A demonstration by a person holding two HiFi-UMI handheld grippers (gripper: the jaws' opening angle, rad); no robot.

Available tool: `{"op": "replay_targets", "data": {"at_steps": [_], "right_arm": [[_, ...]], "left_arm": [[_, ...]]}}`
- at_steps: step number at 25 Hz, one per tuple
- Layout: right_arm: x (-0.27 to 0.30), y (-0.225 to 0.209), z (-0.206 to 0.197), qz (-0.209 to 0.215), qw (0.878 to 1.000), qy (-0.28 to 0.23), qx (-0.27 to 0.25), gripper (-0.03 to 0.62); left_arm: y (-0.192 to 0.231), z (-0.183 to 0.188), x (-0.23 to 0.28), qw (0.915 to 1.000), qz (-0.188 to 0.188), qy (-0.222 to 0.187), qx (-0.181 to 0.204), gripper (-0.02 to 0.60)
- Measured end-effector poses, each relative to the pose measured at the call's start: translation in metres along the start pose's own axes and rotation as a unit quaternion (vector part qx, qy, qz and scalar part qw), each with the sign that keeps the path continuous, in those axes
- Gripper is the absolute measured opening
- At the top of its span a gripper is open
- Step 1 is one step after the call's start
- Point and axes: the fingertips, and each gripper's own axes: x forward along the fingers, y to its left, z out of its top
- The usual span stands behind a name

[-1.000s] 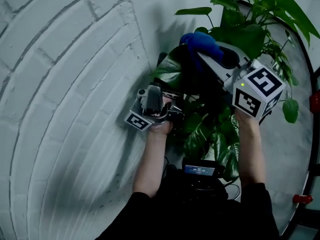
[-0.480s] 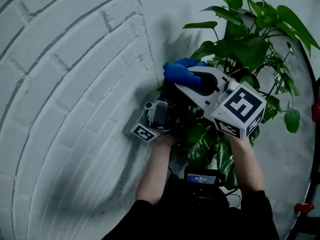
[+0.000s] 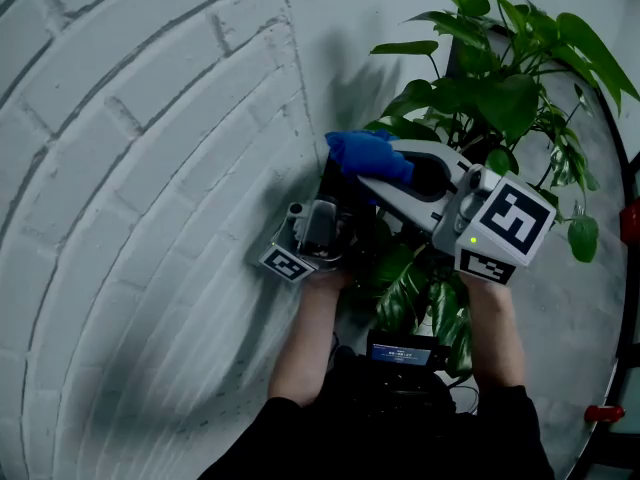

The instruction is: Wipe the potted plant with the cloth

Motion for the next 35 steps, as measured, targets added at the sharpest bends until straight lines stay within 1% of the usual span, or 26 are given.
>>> {"op": "replay_targets", "data": {"at_steps": [4, 6, 8, 9, 10, 11, 13, 15, 17, 19, 21, 24, 29, 32, 35], "right_arm": [[-0.037, -0.029, 0.037, -0.078, 0.994, -0.074, -0.002, 0.114], [-0.049, -0.038, 0.046, -0.109, 0.99, -0.086, -0.019, 0.115], [-0.057, -0.048, 0.043, -0.147, 0.986, -0.064, -0.04, 0.115], [-0.057, -0.053, 0.037, -0.164, 0.984, -0.042, -0.049, 0.115], [-0.054, -0.055, 0.029, -0.172, 0.983, -0.019, -0.055, 0.115], [-0.047, -0.054, 0.02, -0.169, 0.984, 0.001, -0.058, 0.115], [-0.028, -0.04, 0.004, -0.139, 0.988, 0.03, -0.058, 0.115], [-0.01, -0.018, -0.003, -0.108, 0.991, 0.046, -0.057, 0.115], [0.003, 0.004, -0.004, -0.086, 0.993, 0.058, -0.054, 0.115], [0.012, 0.011, -0.01, -0.075, 0.994, 0.068, -0.049, 0.115], [0.019, 0.005, -0.019, -0.074, 0.993, 0.077, -0.051, 0.115], [0.025, 0.0, -0.026, -0.079, 0.992, 0.081, -0.059, 0.115], [0.037, 0.02, -0.029, -0.063, 0.992, 0.079, -0.081, 0.115], [0.041, 0.034, -0.034, -0.045, 0.994, 0.082, -0.065, 0.115], [0.042, 0.044, -0.035, -0.019, 0.997, 0.071, -0.024, 0.115]], "left_arm": [[0.0, 0.008, -0.008, 0.9999, 0.006, -0.012, -0.003, 0.479], [-0.001, 0.011, -0.012, 0.9998, 0.006, -0.018, -0.007, 0.479], [-0.003, 0.012, -0.014, 0.9997, 0.004, -0.022, -0.011, 0.479], [-0.003, 0.013, -0.014, 0.9996, 0.002, -0.024, -0.013, 0.479], [-0.005, 0.014, -0.014, 0.9996, 0.0, -0.025, -0.014, 0.479], [-0.006, 0.014, -0.015, 0.9996, -0.003, -0.025, -0.014, 0.479], [-0.012, 0.015, -0.015, 0.9996, -0.009, -0.022, -0.013, 0.479], [-0.028, 0.015, -0.014, 0.9997, -0.016, -0.016, -0.011, 0.479], [-0.046, 0.014, -0.011, 0.9997, -0.02, -0.009, -0.009, 0.479], [-0.048, 0.011, -0.009, 0.9998, -0.019, 0.001, -0.011, 0.479], [-0.035, 0.006, -0.011, 0.9997, -0.016, 0.006, -0.015, 0.479], [-0.02, 0.005, -0.015, 0.9998, -0.01, 0.013, -0.015, 0.479], [-0.02, 0.007, -0.019, 0.9998, -0.007, 0.017, -0.01, 0.479], [-0.022, 0.004, -0.02, 0.9997, -0.005, 0.023, -0.011, 0.479], [-0.023, 0.002, -0.019, 0.9995, -0.009, 0.03, -0.009, 0.479]]}}
